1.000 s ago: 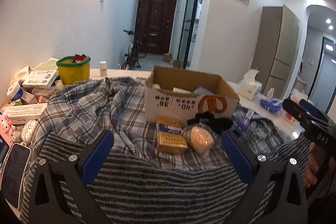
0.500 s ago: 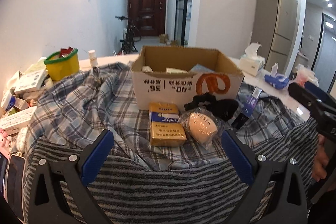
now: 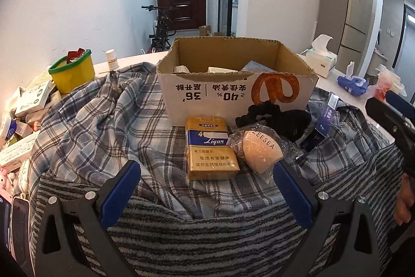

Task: Organize objects
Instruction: 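Grasp the gold Liqun cigarette pack with the left gripper and lift it, then grasp the wrapped sponge with the right gripper while the left holds the Liqun pack, then lift both held items and carry them over the cardboard box, then lower the Liqun pack into the box and open the left gripper, then lower the wrapped sponge into the box and open the right gripper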

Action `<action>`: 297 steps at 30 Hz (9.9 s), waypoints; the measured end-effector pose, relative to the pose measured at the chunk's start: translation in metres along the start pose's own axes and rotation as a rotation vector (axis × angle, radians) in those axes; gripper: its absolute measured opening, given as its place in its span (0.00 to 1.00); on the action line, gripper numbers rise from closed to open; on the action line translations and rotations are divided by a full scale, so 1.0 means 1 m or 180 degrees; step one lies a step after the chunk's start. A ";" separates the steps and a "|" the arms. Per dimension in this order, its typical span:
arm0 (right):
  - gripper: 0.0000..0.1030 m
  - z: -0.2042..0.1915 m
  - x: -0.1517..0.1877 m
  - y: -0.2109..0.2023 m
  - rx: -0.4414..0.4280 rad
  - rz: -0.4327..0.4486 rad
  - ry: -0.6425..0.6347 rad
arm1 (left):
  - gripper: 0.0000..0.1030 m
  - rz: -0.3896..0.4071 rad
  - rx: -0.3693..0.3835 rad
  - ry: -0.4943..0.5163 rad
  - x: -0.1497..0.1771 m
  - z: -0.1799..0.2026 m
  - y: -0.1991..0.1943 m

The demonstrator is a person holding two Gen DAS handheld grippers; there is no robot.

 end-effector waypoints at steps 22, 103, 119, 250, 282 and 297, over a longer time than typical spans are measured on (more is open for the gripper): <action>1.00 0.001 0.005 0.009 -0.0009 -0.0104 -0.0017 | 0.65 -0.0829 0.0084 0.0171 0.013 0.009 0.056; 0.14 -0.100 0.053 0.049 -0.0694 -0.0860 0.0048 | 0.54 0.0934 0.0260 -0.0570 -0.004 -0.039 -0.047; 0.13 -0.042 0.026 0.004 -0.0360 -0.0439 0.0090 | 0.54 0.0913 0.0173 -0.0506 -0.005 -0.036 -0.046; 0.32 -0.029 -0.091 0.072 -0.0219 0.0389 0.0030 | 0.93 0.1205 0.0320 -0.0639 -0.117 -0.036 0.007; 0.32 -0.039 -0.075 0.103 -0.0402 0.0216 0.0019 | 1.00 0.1592 0.0052 -0.0634 -0.122 -0.044 -0.021; 0.33 -0.034 -0.065 0.117 -0.0431 0.0027 0.0124 | 1.00 0.1544 0.0039 -0.0830 -0.120 -0.059 -0.016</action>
Point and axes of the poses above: each gripper's, at about its wrist camera, not at the fingertips, and y roughly the way its jaws point, z to its right, x to its underside, the point moved 8 cm from there along y, roughly the way its jaws point, and after that the axes turned 1 degree about y, right-handed, at the moved point
